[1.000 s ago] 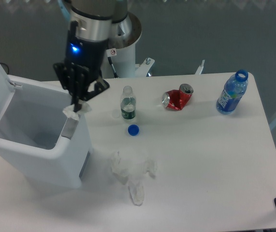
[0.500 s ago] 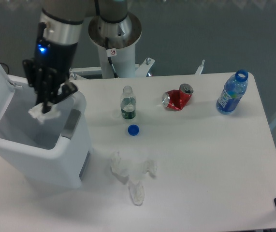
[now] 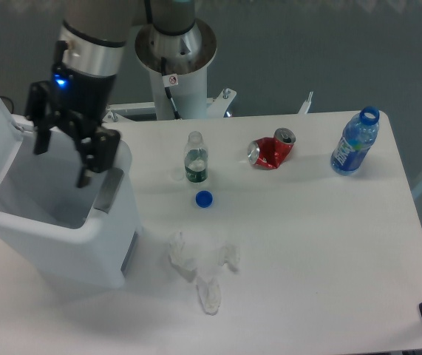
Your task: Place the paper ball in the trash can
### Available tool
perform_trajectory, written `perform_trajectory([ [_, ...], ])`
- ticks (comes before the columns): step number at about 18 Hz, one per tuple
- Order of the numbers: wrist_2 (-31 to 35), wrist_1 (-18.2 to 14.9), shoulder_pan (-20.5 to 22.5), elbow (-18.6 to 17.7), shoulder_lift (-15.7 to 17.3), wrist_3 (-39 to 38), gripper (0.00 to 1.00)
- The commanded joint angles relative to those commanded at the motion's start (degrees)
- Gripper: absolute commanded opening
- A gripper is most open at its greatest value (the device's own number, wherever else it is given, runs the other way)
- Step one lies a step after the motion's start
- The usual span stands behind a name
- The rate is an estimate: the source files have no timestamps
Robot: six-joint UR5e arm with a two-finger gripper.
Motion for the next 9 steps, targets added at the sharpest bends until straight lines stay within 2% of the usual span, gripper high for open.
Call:
perform_trajectory([
  [3, 5.12, 0.00, 2.89, -2.37, 0.71, 8.81, 1.00],
  [9, 6.26, 0.00, 9.32, -2.64, -1.48, 12.16, 1.00],
])
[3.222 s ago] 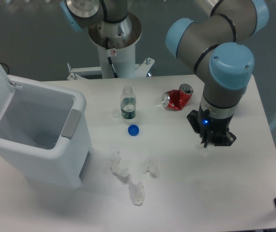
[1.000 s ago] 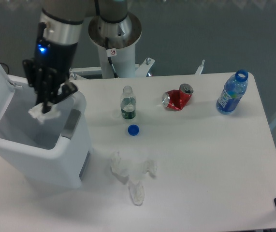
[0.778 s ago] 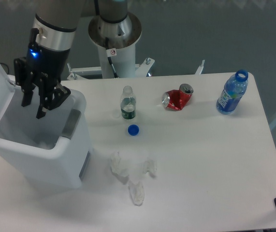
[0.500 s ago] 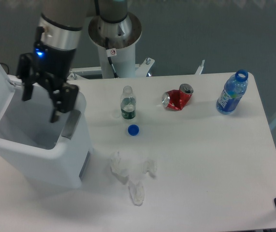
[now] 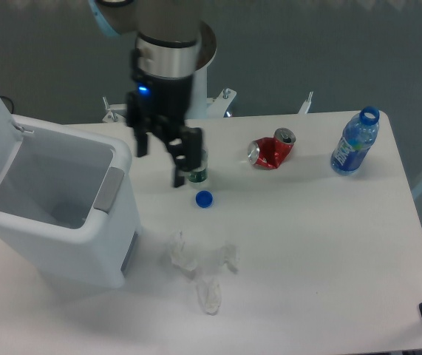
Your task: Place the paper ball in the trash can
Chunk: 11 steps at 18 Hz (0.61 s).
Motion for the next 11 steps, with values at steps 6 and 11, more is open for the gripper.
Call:
perform_trajectory([
  [6, 9.23, 0.61, 3.16, 0.53, -6.41, 0.63, 1.00],
  [11, 10.03, 0.70, 8.26, 0.61, -11.86, 4.21, 1.00],
])
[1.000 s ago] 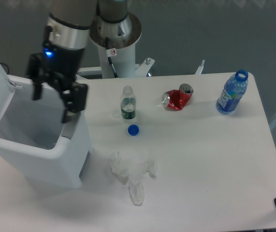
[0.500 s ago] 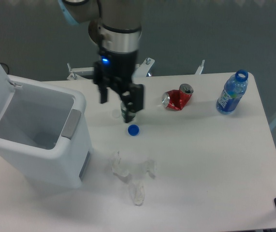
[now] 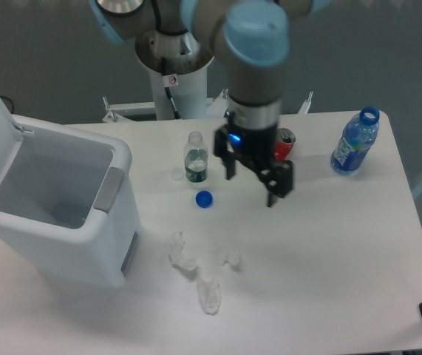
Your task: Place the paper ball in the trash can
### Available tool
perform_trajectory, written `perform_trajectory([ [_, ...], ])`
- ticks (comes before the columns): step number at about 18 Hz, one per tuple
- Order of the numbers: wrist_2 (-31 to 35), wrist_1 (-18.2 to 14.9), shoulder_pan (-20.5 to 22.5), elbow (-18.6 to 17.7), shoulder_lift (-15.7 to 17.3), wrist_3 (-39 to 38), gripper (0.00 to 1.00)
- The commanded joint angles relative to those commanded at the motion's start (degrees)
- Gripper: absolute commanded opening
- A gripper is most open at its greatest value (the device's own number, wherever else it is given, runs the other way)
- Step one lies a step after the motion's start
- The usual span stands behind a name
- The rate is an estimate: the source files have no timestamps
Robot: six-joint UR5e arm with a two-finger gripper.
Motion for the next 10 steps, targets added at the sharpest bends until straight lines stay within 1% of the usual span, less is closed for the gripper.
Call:
perform_trajectory([
  [4, -0.09, 0.09, 3.43, 2.98, -5.62, 3.78, 1.00],
  [7, -0.18, 0.00, 3.70, 3.25, -6.87, 5.03, 1.00],
  [10, -0.18, 0.97, 3.61, 3.25, -7.40, 4.76, 1.00],
])
